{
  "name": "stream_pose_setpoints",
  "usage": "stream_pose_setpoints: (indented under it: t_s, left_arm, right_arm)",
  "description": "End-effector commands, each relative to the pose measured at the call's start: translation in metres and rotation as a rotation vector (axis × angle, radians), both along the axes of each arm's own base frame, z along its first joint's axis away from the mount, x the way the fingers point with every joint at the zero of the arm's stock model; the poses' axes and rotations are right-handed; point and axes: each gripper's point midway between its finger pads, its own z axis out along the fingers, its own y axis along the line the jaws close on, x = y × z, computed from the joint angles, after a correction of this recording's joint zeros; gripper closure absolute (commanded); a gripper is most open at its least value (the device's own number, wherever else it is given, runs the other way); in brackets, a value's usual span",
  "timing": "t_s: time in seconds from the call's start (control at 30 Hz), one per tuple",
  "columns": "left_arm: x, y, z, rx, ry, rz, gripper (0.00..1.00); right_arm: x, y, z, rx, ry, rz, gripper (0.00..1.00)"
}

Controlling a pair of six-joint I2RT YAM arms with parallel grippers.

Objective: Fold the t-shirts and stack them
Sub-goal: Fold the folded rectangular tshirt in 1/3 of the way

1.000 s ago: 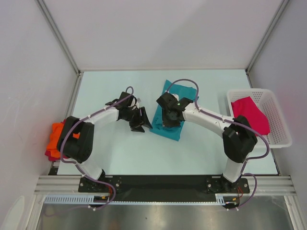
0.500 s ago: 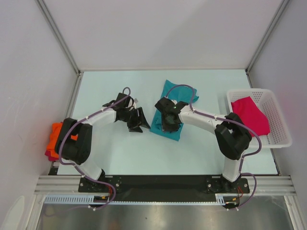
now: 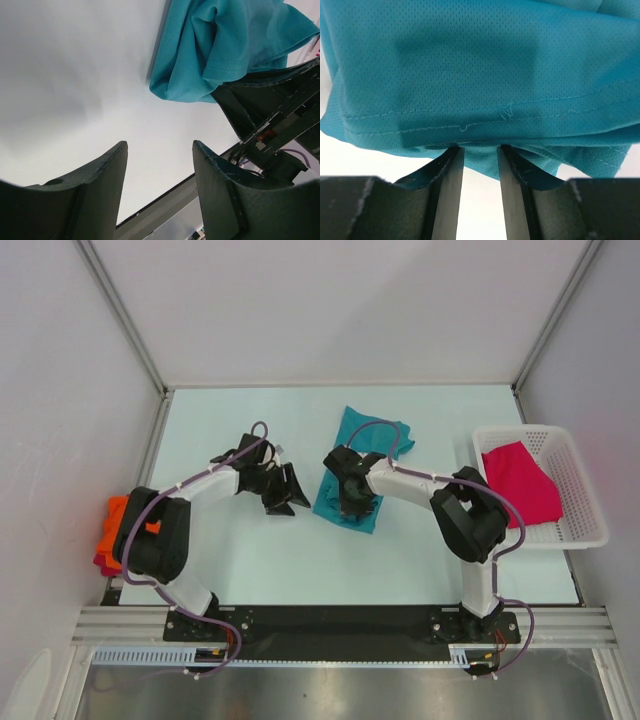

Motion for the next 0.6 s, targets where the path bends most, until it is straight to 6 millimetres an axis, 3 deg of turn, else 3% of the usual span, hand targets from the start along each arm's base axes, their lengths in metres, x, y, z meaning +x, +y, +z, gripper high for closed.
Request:
stream_pose_setpoints:
  t_s: [0.0, 0.23, 0.57]
  left_arm:
    - [0.006, 0.004, 0.015, -0.023, -0.065, 0.000, 0.40]
    - [0.008, 0.003, 0.017, -0.025, -0.069, 0.001, 0.40]
    - [0.008, 0.005, 0.017, -0.024, -0.068, 0.004, 0.40]
  right_arm:
    - [0.028, -0.002, 0.015, -0.005, -0.081, -0.012, 0.62]
    - [0.040, -0.001, 0.027, -0.011, -0.108, -0.012, 0.62]
    - [0.058, -0.006, 0.029, -0.025, -0.124, -0.015, 0.62]
